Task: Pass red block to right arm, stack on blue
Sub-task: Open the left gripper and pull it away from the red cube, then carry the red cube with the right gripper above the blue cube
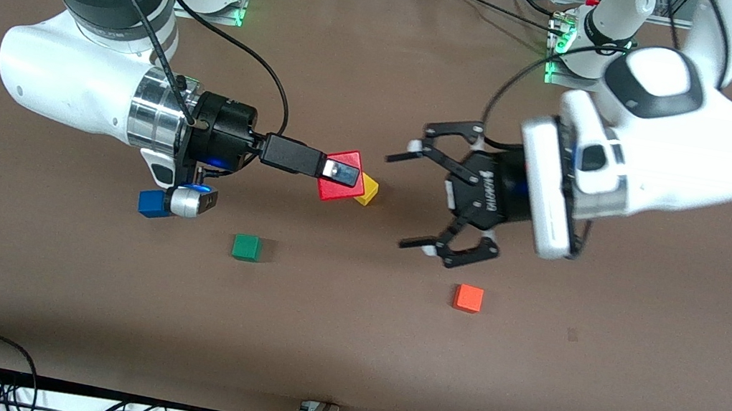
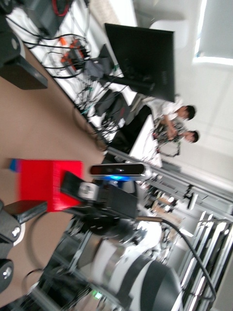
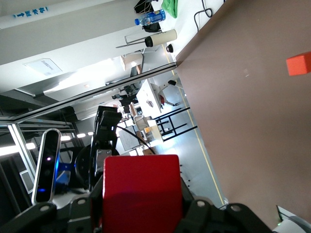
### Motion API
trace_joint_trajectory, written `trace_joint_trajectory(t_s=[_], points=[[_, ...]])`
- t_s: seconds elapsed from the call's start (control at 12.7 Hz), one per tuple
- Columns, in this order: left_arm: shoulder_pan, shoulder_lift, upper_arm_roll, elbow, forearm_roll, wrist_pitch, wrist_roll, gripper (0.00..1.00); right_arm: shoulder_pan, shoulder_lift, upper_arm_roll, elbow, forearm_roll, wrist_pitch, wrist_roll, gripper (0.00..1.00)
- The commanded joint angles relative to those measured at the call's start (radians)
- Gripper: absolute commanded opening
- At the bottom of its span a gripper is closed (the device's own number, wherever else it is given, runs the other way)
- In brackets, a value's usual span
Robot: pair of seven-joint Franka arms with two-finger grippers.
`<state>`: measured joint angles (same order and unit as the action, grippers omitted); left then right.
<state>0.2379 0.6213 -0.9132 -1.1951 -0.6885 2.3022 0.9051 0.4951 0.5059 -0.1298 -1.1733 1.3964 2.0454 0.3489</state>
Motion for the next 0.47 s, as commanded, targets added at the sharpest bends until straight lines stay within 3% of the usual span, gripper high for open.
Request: trace_joint_trajectory(t_s=[0.0,0.24,0.39], points=[[0.176,-0.075,-0.007,-0.021,0.026,-0.256,0.005,1.00,-0.039,0.005,-0.002,0.020,-0.030,-0.072,-0.005,0.01],[0.355,-0.080,0.010,-0.021,0.061,-0.523,0.005,1.00,-0.050,0.005,-0.001,-0.020,-0.190,-0.109,-0.016,0.00],[0.443,-0.075,0.011,-0.023,0.203,-0.671,-0.006,1.00,-0.040,0.006,0.001,-0.049,-0.381,-0.110,-0.016,0.00]])
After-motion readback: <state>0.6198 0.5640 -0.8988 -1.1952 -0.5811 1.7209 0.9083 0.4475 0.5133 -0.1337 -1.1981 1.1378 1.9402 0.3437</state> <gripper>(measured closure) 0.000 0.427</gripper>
